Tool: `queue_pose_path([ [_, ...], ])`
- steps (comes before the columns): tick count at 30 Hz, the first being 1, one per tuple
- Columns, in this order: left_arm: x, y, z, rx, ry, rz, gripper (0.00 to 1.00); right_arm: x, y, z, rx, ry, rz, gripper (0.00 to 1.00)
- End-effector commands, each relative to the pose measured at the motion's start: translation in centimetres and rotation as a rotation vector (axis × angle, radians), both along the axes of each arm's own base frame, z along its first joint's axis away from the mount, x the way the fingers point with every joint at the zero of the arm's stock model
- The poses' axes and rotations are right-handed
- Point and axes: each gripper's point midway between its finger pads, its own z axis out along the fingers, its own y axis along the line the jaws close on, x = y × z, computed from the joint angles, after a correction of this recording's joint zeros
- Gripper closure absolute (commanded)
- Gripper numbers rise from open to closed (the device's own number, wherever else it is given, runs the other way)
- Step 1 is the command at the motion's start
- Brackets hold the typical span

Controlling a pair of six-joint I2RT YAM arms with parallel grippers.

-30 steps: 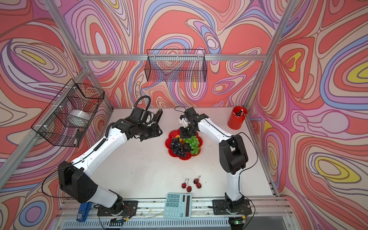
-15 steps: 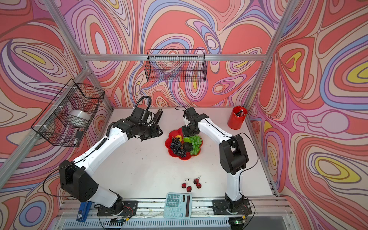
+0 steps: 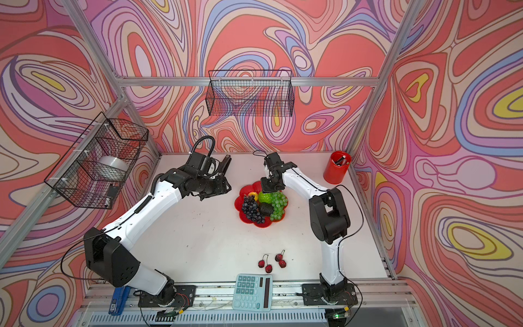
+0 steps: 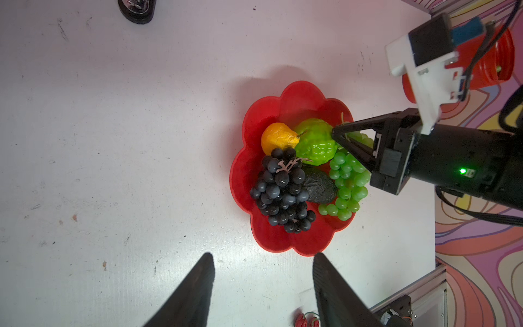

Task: Place and organize the fake fruits in the fruit bowl
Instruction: 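Open the right gripper to release the green grapes in the bowl, then raise the right gripper while moving the left gripper toward the red cherries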

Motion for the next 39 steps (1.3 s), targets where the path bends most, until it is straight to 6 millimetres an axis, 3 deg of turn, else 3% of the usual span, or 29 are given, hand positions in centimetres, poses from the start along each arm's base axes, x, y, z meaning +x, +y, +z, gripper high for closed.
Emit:
queue_pose_path([
  [1,0.2,0.0,0.2,0.002,0.014,0.01,0.41,0.6,1.1,-0.1,0.043,-0.003,0.012,1.0],
  [7,0.3,0.0,0.1,0.002,0.019,0.013,0.41,0.8,1.0,-0.8,0.025,0.005,0.019,1.0],
  [9,0.3,0.1,0.1,0.002,0.019,0.014,0.41,0.9,1.0,-0.3,0.028,-0.001,0.02,0.98],
  [15,0.3,0.0,0.2,0.004,0.02,0.008,0.38,1.5,0.6,2.3,0.002,-0.054,0.035,0.7],
  [21,0.5,-0.4,0.5,0.011,0.026,-0.027,0.31,1.6,0.2,7.5,-0.009,-0.15,0.051,0.44],
  [24,0.5,-0.8,0.4,0.005,0.045,-0.044,0.3,1.5,-0.4,9.7,-0.021,-0.21,0.049,0.4],
  [29,-0.3,-1.3,-0.5,0.016,0.09,-0.049,0.3,0.9,-1.2,11.7,-0.018,-0.277,0.036,0.37],
  [39,-4.8,-5.0,-4.5,0.122,0.162,-0.174,0.36,-2.3,-2.7,13.0,0.023,-0.353,0.021,0.35],
])
